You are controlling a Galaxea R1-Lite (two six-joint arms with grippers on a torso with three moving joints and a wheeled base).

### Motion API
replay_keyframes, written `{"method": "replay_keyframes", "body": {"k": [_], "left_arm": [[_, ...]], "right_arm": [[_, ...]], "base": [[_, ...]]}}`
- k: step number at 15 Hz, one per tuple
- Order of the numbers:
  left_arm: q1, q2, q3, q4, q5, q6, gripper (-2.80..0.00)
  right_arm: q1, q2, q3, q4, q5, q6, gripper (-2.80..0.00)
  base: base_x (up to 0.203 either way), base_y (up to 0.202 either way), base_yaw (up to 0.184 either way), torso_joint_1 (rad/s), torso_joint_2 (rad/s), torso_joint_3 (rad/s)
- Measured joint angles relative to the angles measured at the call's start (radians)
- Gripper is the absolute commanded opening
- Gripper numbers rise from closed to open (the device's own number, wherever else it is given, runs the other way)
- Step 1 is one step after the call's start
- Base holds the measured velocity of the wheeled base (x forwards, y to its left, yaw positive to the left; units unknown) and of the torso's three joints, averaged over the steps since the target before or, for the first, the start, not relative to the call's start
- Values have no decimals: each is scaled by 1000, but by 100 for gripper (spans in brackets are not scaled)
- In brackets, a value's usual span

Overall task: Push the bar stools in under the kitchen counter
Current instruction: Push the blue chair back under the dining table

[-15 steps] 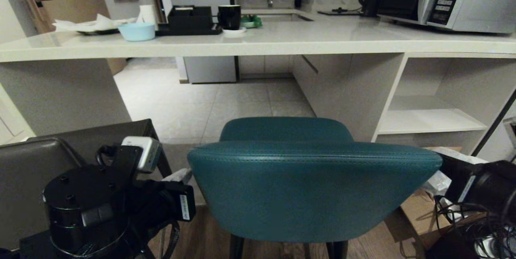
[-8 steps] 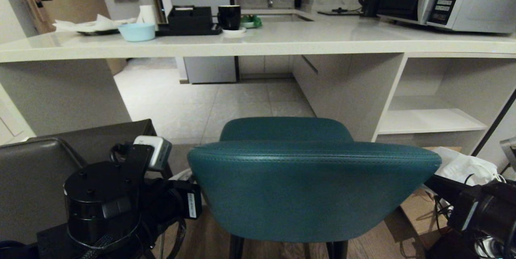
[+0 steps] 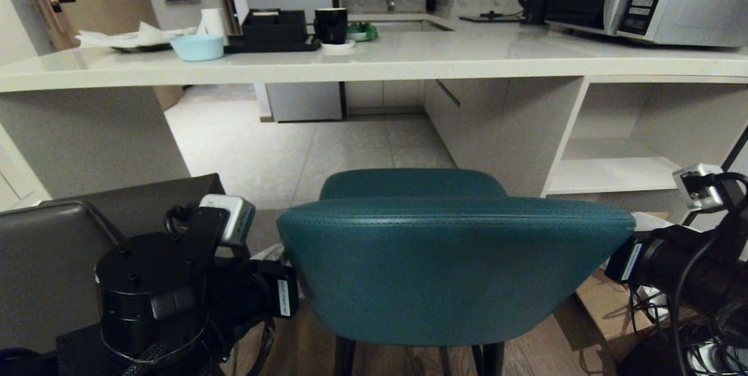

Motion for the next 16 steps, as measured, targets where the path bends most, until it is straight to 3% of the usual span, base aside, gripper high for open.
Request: {"method": "replay_keyframes", "body": {"k": [7,16], "left_arm": [[-61,1,-1,-1,8,-4,-280],[-63,44,0,-25,4,-6,-280]], "right_arm": [[37,99,-84,-8,-3,0,-280],[50,264,-217,-98,-10,-4,-280]], "base": [[0,0,0,0,0,0],[0,0,0,0,0,0]]}}
